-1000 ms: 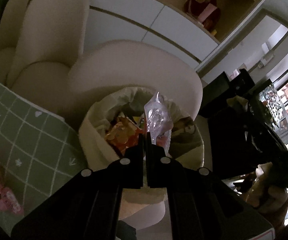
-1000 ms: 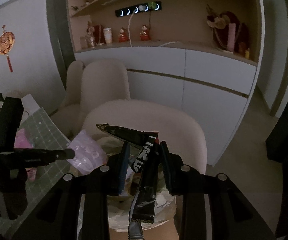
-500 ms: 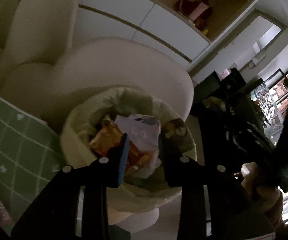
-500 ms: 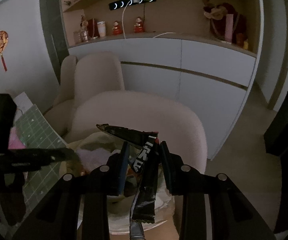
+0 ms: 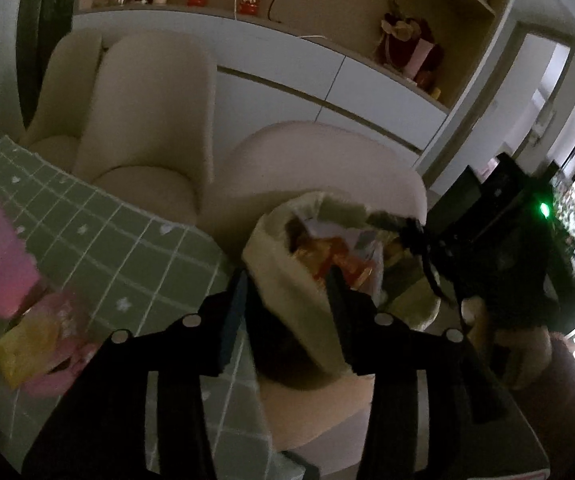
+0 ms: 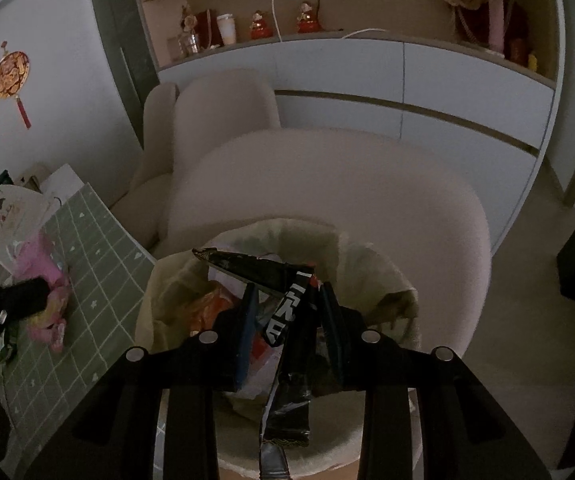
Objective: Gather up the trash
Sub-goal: 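Carry the clear wrapper and black strip to the bin and release both, then move both open tools back over the table, then grasp the pink paper strip with the left tool while the right tool grasps the pink lollipop packet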
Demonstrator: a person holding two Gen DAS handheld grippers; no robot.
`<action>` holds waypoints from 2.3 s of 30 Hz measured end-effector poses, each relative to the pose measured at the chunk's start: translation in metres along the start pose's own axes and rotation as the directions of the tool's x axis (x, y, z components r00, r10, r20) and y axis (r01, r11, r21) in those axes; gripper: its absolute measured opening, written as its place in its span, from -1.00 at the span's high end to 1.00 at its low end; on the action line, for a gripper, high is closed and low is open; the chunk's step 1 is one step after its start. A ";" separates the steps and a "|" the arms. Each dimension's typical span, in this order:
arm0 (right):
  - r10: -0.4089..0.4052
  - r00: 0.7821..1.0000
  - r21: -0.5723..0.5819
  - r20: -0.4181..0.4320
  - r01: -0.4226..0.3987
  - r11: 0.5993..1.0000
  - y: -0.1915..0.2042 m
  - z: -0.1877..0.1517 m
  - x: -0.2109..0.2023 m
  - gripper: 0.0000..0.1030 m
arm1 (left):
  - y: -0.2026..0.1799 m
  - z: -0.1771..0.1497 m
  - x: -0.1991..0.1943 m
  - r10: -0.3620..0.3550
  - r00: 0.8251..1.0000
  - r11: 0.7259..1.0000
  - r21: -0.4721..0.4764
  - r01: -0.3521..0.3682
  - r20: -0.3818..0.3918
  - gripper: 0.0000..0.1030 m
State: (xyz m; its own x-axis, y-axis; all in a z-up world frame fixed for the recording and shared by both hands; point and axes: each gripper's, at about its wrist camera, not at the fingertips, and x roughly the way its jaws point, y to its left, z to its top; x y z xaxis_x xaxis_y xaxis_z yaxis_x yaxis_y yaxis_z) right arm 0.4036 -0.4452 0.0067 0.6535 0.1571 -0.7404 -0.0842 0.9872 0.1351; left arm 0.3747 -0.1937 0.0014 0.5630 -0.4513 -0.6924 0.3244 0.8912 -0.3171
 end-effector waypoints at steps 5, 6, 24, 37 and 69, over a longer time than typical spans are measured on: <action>-0.009 1.000 0.008 -0.030 0.009 1.000 0.001 -0.001 0.022 0.41 | 0.010 -0.016 -0.003 0.011 1.000 0.999 -0.033 -0.012 -0.028 0.21; -0.002 0.999 0.014 -0.051 0.003 1.000 0.000 -0.003 0.030 0.39 | 0.013 -0.018 -0.003 0.016 0.999 0.999 -0.042 -0.017 -0.031 0.21; 0.100 0.994 -0.073 0.050 -0.096 0.993 0.056 -0.035 -0.051 -0.25 | 0.107 -0.110 -0.097 0.250 0.968 0.918 -0.316 -0.241 -0.014 0.14; 0.319 0.948 -0.195 0.020 -0.309 0.931 0.179 -0.063 -0.070 -0.25 | 0.205 -0.148 -0.200 0.377 0.923 0.890 -0.310 -0.336 0.082 0.08; 0.314 0.933 -0.219 -0.178 -0.348 0.912 0.222 -0.120 -0.010 -0.25 | 0.300 -0.038 -0.037 0.325 0.926 0.944 0.007 -0.330 -0.193 0.16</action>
State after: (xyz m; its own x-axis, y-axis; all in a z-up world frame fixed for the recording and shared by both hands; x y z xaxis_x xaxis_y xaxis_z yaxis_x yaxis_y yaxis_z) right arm 0.2878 -0.2242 -0.0351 0.4497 0.4607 -0.7652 -0.4689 0.8509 0.2368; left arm 0.4228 0.0917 -0.0927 0.4797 -0.1195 -0.8693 0.1256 0.9898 -0.0668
